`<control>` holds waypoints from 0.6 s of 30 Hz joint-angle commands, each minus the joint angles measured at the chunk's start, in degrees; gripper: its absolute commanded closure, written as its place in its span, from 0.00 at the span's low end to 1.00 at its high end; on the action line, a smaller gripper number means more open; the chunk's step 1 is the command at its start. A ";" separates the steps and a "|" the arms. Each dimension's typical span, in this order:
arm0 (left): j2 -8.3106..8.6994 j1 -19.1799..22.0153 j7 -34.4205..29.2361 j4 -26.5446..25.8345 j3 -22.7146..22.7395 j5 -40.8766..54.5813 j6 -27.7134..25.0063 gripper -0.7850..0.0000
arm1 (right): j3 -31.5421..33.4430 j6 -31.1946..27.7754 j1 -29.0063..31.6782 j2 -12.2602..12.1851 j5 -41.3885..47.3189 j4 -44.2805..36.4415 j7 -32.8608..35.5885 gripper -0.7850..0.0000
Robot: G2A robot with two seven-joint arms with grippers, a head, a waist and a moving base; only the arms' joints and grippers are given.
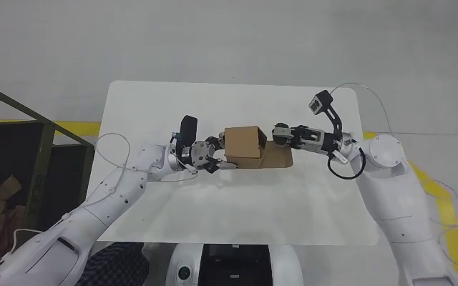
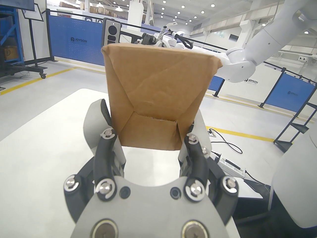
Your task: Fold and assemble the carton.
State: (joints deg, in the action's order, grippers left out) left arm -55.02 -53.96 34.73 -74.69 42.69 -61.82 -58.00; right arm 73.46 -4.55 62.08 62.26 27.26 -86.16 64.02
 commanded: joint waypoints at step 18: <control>0.18 -0.89 1.71 -0.58 1.22 -0.97 0.00 0.52 | -0.01 3.47 6.36 -0.51 2.51 3.52 0.21 1.00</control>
State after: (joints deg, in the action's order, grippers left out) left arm -54.82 -54.87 36.49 -75.28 43.96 -62.80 -58.00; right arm 74.00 -0.80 68.58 61.63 29.19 -82.73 64.24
